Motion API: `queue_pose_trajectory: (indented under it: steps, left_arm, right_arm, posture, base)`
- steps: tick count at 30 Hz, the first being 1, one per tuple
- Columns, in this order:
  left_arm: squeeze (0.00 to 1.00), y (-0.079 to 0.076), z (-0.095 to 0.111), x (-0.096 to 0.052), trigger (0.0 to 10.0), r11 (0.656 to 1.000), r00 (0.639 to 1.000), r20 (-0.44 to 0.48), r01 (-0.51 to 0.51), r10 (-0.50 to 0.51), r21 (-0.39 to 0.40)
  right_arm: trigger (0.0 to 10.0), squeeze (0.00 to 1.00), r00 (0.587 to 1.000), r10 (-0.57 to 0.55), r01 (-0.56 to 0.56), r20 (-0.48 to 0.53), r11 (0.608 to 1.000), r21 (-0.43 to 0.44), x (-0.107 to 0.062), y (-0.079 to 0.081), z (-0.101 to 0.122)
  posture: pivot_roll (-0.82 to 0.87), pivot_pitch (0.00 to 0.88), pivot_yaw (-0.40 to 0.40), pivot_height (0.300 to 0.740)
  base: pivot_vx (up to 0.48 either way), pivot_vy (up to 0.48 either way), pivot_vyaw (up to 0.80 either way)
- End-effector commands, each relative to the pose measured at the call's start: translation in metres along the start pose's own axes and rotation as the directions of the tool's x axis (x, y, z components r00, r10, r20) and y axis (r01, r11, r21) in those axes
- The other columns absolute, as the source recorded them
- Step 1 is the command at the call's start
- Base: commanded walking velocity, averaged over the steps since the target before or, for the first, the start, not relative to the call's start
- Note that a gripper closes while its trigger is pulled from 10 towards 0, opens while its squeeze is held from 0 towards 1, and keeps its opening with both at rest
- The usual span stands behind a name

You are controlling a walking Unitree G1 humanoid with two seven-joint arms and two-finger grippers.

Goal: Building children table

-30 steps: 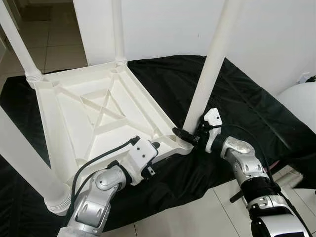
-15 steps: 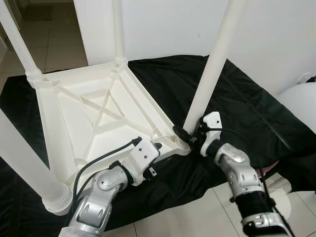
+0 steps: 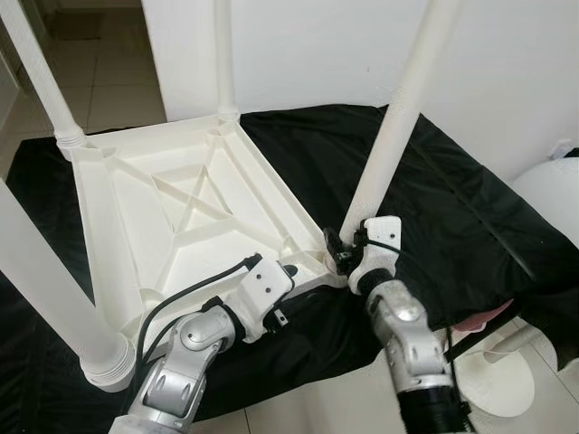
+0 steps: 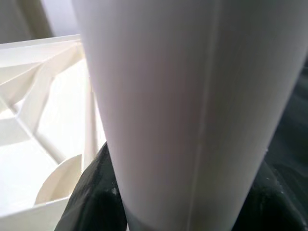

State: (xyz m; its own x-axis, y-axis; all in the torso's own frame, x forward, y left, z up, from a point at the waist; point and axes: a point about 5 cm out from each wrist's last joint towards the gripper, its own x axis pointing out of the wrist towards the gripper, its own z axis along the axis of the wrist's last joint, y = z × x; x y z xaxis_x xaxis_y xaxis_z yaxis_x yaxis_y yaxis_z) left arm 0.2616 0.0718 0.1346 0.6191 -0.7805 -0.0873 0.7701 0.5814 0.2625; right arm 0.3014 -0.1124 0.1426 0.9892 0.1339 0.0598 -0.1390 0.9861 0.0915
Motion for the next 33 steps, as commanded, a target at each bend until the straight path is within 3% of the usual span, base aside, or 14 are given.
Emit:
queue_pose_trajectory:
  steps: [1, 8, 9, 10, 18, 21, 22, 23, 24, 27, 31, 33]
  left_arm:
    - [0.0, 0.007, -0.001, 0.0, 10.0, 0.996, 0.997, -0.005, -0.083, 0.083, 0.015]
    - [0.0, 0.015, -0.001, -0.003, 10.0, 0.995, 0.996, -0.009, -0.091, 0.091, 0.031]
    - [0.0, 0.015, -0.002, -0.004, 10.0, 0.995, 0.996, -0.011, -0.091, 0.092, 0.034]
    - [0.0, 0.016, -0.002, -0.005, 10.0, 0.995, 0.996, -0.012, -0.093, 0.094, 0.037]
    - [0.0, 0.016, -0.002, -0.005, 10.0, 0.995, 0.995, -0.01, -0.098, 0.098, 0.037]
    - [0.0, 0.014, 0.0, -0.006, 10.0, 0.995, 0.995, 0.007, -0.099, 0.098, 0.03]
    - [0.0, 0.01, 0.001, -0.006, 10.0, 0.996, 0.996, 0.018, -0.09, 0.09, 0.022]
    - [0.0, 0.01, 0.001, -0.006, 10.0, 0.996, 0.996, 0.018, -0.09, 0.09, 0.022]
    - [0.0, 0.007, 0.001, -0.006, 10.0, 0.997, 0.997, 0.024, -0.08, 0.079, 0.015]
    - [0.0, 0.003, 0.001, -0.006, 10.0, 0.998, 0.998, 0.035, -0.061, 0.061, 0.006]
    - [0.0, 0.002, 0.002, -0.006, 10.0, 0.998, 0.997, 0.041, -0.058, 0.058, 0.003]
    - [0.0, 0.002, 0.002, -0.005, 10.0, 0.999, 0.998, 0.043, -0.052, 0.052, 0.0]
  right_arm:
    - [10.0, 0.0, 0.995, -0.087, 0.09, -0.058, 0.995, 0.051, -0.006, -0.005, -0.01]
    - [10.0, 0.01, 0.996, -0.073, 0.076, -0.059, 0.996, 0.05, -0.007, -0.004, -0.008]
    - [10.0, 0.85, 0.996, -0.069, 0.071, -0.056, 0.996, 0.05, -0.007, -0.005, -0.007]
    - [10.0, 1.0, 0.998, -0.049, 0.051, -0.043, 0.998, 0.039, -0.008, -0.006, -0.005]
    - [10.0, 1.0, 1.0, -0.005, 0.005, -0.009, 1.0, 0.028, -0.008, -0.008, 0.0]
    - [10.0, 1.0, 0.998, 0.068, -0.068, 0.004, 0.998, 0.016, -0.007, -0.012, 0.001]
    - [10.0, 0.42, 0.989, 0.148, -0.148, 0.01, 0.989, 0.012, -0.008, -0.012, 0.002]
    - [10.0, 0.42, 0.989, 0.148, -0.148, 0.01, 0.989, 0.012, -0.008, -0.012, 0.002]
    - [10.0, 0.0, 0.975, 0.222, -0.222, 0.014, 0.975, 0.0, -0.009, -0.013, 0.001]
    - [10.0, 0.0, 0.943, 0.333, -0.333, 0.0, 0.942, -0.032, -0.011, -0.02, -0.001]
    - [10.0, 0.0, 0.933, 0.36, -0.36, -0.012, 0.931, -0.056, -0.01, -0.023, -0.002]
    - [10.0, 0.0, 0.906, 0.421, -0.423, -0.048, 0.895, -0.138, -0.003, -0.034, -0.004]
  posture:
    - [-0.01, 0.005, -0.039, 0.74]
    - [-0.02, 0.002, -0.035, 0.74]
    - [-0.02, 0.004, -0.034, 0.74]
    - [-0.02, 0.007, -0.035, 0.74]
    - [-0.01, 0.006, -0.043, 0.74]
    - [-0.01, 0.005, -0.049, 0.74]
    - [-0.01, 0.006, -0.05, 0.74]
    - [-0.01, 0.006, -0.05, 0.74]
    - [-0.01, 0.008, -0.051, 0.74]
    - [-0.01, 0.015, -0.047, 0.74]
    - [-0.01, 0.015, -0.047, 0.74]
    - [-0.02, 0.022, -0.036, 0.74]
  base:
    - [0.0, 0.0, 0.0]
    - [0.0, 0.0, 0.0]
    - [0.0, 0.0, 0.0]
    - [0.0, 0.0, 0.0]
    - [0.0, 0.0, 0.0]
    - [0.0, 0.0, 0.0]
    - [0.0, 0.0, 0.0]
    - [0.0, 0.0, 0.0]
    - [0.0, 0.0, 0.0]
    - [0.0, 0.0, 0.0]
    - [0.0, 0.0, 0.0]
    - [0.0, 0.0, 0.0]
